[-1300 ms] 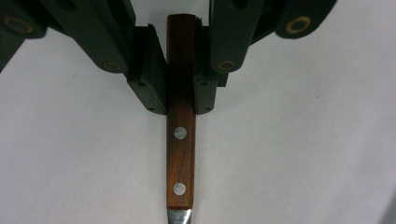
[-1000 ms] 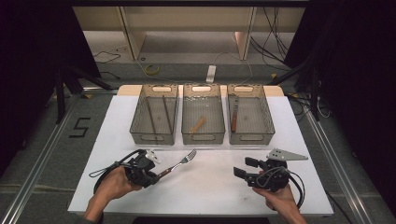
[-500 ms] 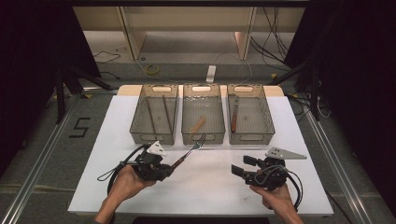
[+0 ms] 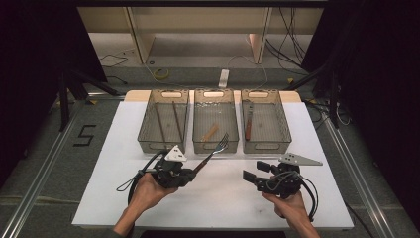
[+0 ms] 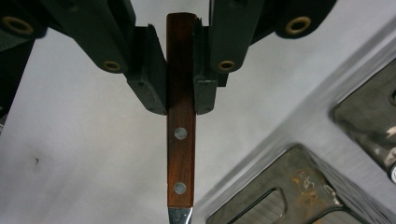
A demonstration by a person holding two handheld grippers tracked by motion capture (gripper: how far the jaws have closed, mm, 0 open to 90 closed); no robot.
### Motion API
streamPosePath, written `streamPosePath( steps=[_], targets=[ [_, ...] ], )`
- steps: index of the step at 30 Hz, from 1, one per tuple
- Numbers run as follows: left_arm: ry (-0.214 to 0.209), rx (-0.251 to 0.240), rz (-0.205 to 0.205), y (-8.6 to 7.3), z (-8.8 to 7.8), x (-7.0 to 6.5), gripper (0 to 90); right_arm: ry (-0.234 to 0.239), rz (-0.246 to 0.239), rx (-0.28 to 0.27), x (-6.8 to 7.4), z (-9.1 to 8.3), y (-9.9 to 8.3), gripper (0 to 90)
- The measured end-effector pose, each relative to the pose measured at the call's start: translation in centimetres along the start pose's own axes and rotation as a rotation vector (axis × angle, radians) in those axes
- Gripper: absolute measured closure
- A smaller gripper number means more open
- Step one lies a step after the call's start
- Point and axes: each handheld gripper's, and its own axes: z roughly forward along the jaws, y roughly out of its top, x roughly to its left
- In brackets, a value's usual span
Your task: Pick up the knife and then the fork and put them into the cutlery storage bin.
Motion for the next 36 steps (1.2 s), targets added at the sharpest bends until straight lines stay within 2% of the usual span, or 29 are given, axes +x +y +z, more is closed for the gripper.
streamPosePath(
  steps=[5,8,9,12,17,20,24,27,33,36],
  targets=[
    [-0.006,-0.027,0.003,0.7,0.3,-0.4,75.2,0.004,0.007,0.010,0.0,0.4,0.0,26.6],
    [-0.001,-0.048,0.006,1.1,0.5,-0.8,75.2,-0.022,0.003,0.012,0.1,0.7,0.2,27.0],
    [-0.012,-0.054,-0.002,1.2,0.6,-0.8,75.2,-0.024,0.014,0.007,0.1,0.8,0.4,27.3],
    [-0.006,-0.069,-0.001,1.7,1.1,-1.0,75.2,-0.002,0.050,-0.006,0.1,1.3,0.8,28.4],
    [-0.025,-0.084,-0.009,2.5,1.7,-1.4,75.2,0.012,0.044,0.007,0.7,2.5,1.4,34.2],
    [-0.020,-0.100,-0.003,2.6,1.9,-1.7,75.1,0.025,0.053,0.011,1.0,3.2,1.6,37.7],
    [-0.015,-0.112,-0.003,3.0,2.2,-2.3,75.2,0.031,0.081,0.021,0.9,4.2,1.8,43.3],
    [-0.020,-0.119,0.007,3.2,2.4,-2.7,75.2,0.061,0.111,0.022,1.0,4.7,2.0,46.5],
    [-0.019,-0.149,0.004,3.4,2.3,-3.2,75.2,0.089,0.172,0.030,1.0,5.7,2.1,53.9],
    [-0.024,-0.147,0.008,3.4,2.3,-3.3,75.1,0.097,0.177,0.025,0.9,5.9,2.1,57.0]
  ],
)
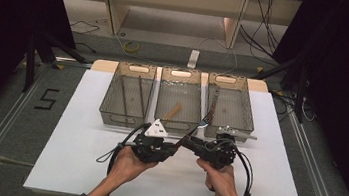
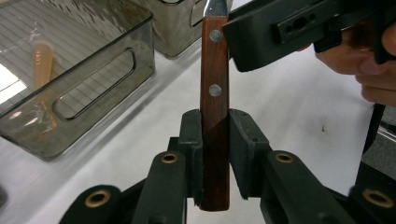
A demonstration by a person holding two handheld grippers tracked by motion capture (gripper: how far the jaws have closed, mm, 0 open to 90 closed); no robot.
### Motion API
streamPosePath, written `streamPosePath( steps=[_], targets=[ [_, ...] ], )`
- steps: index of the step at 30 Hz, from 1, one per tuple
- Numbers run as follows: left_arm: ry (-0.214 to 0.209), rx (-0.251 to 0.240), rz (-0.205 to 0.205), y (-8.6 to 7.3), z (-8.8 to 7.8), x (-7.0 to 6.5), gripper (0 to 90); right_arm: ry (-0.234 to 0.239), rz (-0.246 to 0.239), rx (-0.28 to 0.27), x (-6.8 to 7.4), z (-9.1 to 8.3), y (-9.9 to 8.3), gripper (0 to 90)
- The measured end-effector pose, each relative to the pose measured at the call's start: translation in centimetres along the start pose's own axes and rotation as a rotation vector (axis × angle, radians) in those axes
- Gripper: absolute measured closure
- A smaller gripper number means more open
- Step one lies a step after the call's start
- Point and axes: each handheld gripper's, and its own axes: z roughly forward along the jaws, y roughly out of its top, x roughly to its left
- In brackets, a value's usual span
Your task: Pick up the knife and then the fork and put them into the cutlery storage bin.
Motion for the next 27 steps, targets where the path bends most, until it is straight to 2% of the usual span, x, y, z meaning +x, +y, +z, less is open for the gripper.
streamPosePath(
  steps=[7,13,16,22,24,27],
  targets=[
    [0.013,-0.016,0.019,0.0,-0.1,-0.2,75.1,0.016,0.004,0.006,0.1,0.6,-0.1,62.4],
    [0.003,-0.016,0.020,0.0,0.0,-0.4,75.1,0.061,0.028,0.004,0.1,1.0,-0.1,67.2],
    [0.001,-0.022,0.022,-0.1,0.0,-0.4,75.1,0.054,0.036,0.001,0.0,1.1,-0.2,72.2],
    [-0.003,-0.034,0.038,-0.3,0.1,-0.5,74.9,0.112,0.060,-0.003,0.0,0.9,-0.1,79.5],
    [-0.001,-0.035,0.044,-0.2,0.1,-0.5,74.8,0.110,0.058,-0.004,0.1,0.9,-0.1,80.0],
    [-0.014,-0.037,0.030,-0.1,0.1,-0.4,73.6,0.118,0.057,-0.006,0.1,0.8,0.0,80.6]
  ],
)
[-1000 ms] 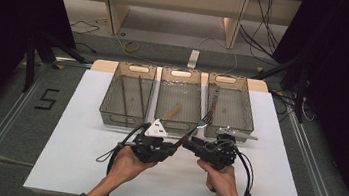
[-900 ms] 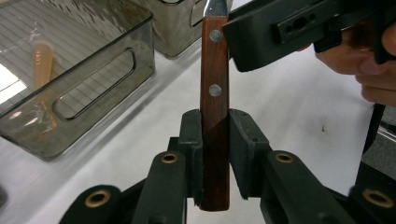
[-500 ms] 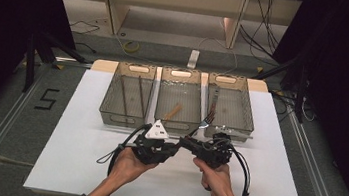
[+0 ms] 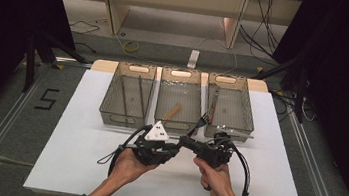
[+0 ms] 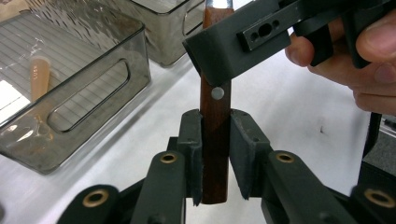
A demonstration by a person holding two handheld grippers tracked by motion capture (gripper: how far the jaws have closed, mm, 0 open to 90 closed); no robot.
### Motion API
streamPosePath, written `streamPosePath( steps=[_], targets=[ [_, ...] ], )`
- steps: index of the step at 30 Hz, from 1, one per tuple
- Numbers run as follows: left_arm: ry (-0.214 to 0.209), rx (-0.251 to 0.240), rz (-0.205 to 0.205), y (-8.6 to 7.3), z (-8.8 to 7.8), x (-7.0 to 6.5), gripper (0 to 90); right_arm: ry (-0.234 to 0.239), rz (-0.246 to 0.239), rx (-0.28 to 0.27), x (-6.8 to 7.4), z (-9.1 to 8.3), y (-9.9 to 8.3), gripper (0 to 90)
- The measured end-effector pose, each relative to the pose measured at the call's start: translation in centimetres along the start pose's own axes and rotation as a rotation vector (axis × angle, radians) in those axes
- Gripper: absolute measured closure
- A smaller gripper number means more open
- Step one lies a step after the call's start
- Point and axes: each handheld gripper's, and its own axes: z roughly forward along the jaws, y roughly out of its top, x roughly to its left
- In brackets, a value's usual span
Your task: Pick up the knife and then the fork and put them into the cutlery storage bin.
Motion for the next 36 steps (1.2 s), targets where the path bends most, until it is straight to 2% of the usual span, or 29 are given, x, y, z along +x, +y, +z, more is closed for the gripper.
streamPosePath(
  steps=[1,3,9,11,14,17,20,24,30,32,36],
  targets=[
    [-0.019,0.004,-0.010,0.0,-0.1,0.1,71.9,-0.002,-0.005,0.002,0.1,0.0,0.0,80.8],
    [-0.023,0.004,-0.029,0.1,-0.1,0.3,58.6,-0.020,-0.027,0.000,0.2,-0.2,0.2,80.9],
    [-0.023,-0.028,-0.031,0.0,-1.2,1.2,42.3,-0.076,-0.042,-0.004,-0.6,-1.8,1.4,81.0],
    [-0.015,-0.030,-0.024,-0.2,-1.7,1.5,38.9,-0.099,-0.037,-0.006,-0.8,-2.6,1.9,81.0],
    [0.011,-0.062,-0.005,-0.6,-2.7,2.2,35.8,-0.130,-0.047,-0.013,-1.3,-3.6,2.6,80.9],
    [0.042,-0.102,-0.020,-1.0,-3.8,3.1,30.0,-0.146,-0.029,-0.026,-2.0,-4.5,3.3,80.9],
    [0.064,-0.127,-0.033,-1.2,-4.8,3.7,27.2,-0.164,-0.012,-0.033,-2.8,-5.2,4.1,80.9],
    [0.076,-0.119,-0.059,-1.8,-5.5,4.5,24.1,-0.180,-0.005,-0.033,-3.3,-5.9,5.3,80.9],
    [0.100,-0.101,-0.066,-3.0,-6.5,4.9,22.0,-0.197,0.032,-0.022,-4.5,-7.0,7.3,80.9],
    [0.112,-0.107,-0.074,-3.4,-7.0,5.0,21.5,-0.202,0.042,-0.019,-5.0,-7.4,8.0,80.8],
    [0.115,-0.121,-0.090,-4.0,-7.8,5.3,20.2,-0.243,0.043,-0.018,-5.7,-7.9,9.5,80.8]
  ],
)
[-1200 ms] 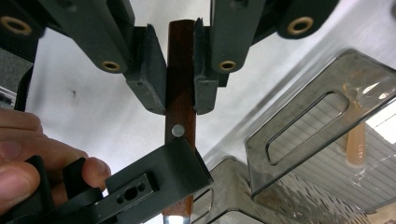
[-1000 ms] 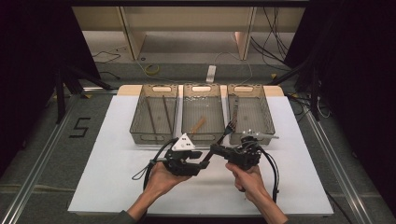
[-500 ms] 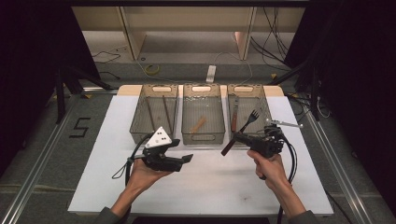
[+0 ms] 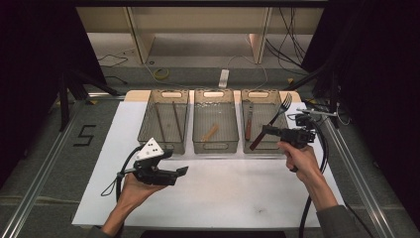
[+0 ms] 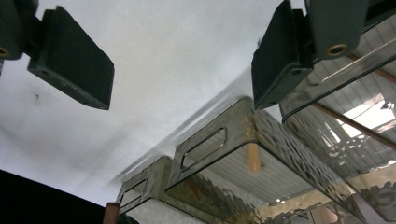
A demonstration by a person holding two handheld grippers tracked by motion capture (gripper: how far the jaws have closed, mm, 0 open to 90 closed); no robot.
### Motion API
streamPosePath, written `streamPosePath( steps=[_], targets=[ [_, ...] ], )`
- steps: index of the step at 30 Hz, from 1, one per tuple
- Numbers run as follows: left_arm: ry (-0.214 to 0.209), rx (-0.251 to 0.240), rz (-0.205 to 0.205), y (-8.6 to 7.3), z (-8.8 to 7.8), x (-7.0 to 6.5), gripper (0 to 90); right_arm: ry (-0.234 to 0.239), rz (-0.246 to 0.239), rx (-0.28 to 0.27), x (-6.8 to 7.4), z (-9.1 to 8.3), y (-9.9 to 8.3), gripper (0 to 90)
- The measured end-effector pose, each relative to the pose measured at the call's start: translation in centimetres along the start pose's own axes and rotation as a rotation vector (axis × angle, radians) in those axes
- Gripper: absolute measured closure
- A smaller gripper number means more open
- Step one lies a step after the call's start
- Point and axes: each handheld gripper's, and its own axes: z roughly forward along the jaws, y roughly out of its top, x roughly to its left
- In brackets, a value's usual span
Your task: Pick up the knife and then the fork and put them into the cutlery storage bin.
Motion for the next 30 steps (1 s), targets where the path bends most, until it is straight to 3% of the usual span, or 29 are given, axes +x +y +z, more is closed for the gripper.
streamPosePath(
  steps=[8,14,23,30],
  targets=[
    [0.022,0.000,-0.024,-0.7,-0.5,0.7,18.0,-0.066,0.003,-0.021,-0.9,0.1,2.6,80.8],
    [0.033,0.007,-0.014,-0.9,-0.6,0.7,17.5,-0.100,0.004,-0.013,-1.4,0.8,4.0,80.8],
    [0.061,0.002,-0.007,-1.0,-0.7,0.7,16.6,-0.158,0.025,0.027,-2.5,2.9,4.1,80.7],
    [0.054,-0.018,-0.024,-1.1,-1.0,0.7,15.9,-0.183,0.036,0.078,-3.1,4.8,4.0,80.6]
  ],
)
